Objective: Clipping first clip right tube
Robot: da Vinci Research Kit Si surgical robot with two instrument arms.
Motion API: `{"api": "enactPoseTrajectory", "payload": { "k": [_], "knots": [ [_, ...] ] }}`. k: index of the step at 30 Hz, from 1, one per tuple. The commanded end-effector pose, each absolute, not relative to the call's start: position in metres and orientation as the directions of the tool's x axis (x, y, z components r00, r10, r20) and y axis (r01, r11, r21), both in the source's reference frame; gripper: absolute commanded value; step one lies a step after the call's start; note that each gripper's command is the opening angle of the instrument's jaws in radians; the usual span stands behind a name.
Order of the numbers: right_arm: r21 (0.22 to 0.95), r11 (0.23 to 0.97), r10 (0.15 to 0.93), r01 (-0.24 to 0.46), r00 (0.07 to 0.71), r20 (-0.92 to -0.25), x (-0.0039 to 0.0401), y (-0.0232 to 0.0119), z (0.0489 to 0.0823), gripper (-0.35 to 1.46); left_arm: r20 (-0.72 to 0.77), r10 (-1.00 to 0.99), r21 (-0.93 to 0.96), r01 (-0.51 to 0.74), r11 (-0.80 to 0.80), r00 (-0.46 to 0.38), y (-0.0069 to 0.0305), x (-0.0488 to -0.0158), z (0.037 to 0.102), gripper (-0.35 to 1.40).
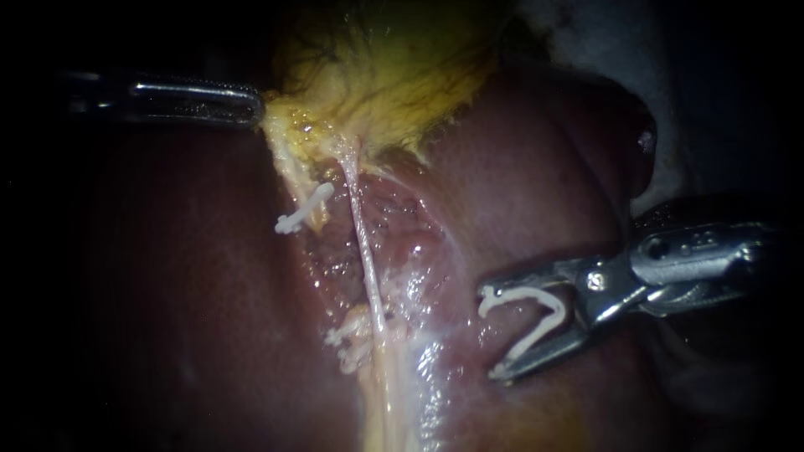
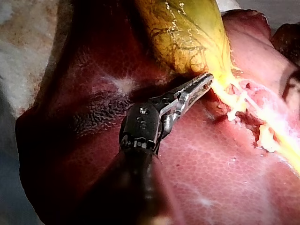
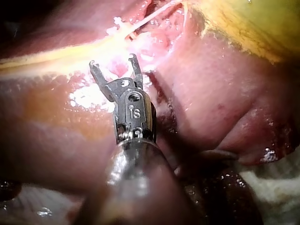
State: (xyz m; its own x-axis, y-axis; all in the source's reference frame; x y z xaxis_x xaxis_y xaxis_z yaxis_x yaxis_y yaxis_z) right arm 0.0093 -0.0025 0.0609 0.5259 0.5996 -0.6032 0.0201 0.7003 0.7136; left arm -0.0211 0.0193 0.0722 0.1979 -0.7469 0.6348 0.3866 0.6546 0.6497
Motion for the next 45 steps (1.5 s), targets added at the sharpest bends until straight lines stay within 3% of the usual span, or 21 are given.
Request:
{"api": "enactPoseTrajectory", "payload": {
  "k": [1, 20, 45],
  "knots": [
    [0.721, 0.692, 0.608, 0.022, 0.520, -0.600, 0.0096, -0.0024, 0.0611, 0.59, 0.635, -0.747, 0.650, 0.387, 0.655, 0.198, 0.0193, -0.0211, 0.0722, -0.35],
    [0.785, 0.618, 0.694, 0.025, 0.452, -0.561, 0.0140, -0.0012, 0.0653, 0.60, 0.635, -0.747, 0.650, 0.387, 0.655, 0.198, 0.0192, -0.0211, 0.0722, -0.35],
    [0.822, 0.569, 0.724, 0.012, 0.467, -0.508, 0.0168, -0.0018, 0.0717, 0.60, 0.635, -0.747, 0.649, 0.388, 0.655, 0.198, 0.0192, -0.0212, 0.0722, -0.35]
  ]
}}
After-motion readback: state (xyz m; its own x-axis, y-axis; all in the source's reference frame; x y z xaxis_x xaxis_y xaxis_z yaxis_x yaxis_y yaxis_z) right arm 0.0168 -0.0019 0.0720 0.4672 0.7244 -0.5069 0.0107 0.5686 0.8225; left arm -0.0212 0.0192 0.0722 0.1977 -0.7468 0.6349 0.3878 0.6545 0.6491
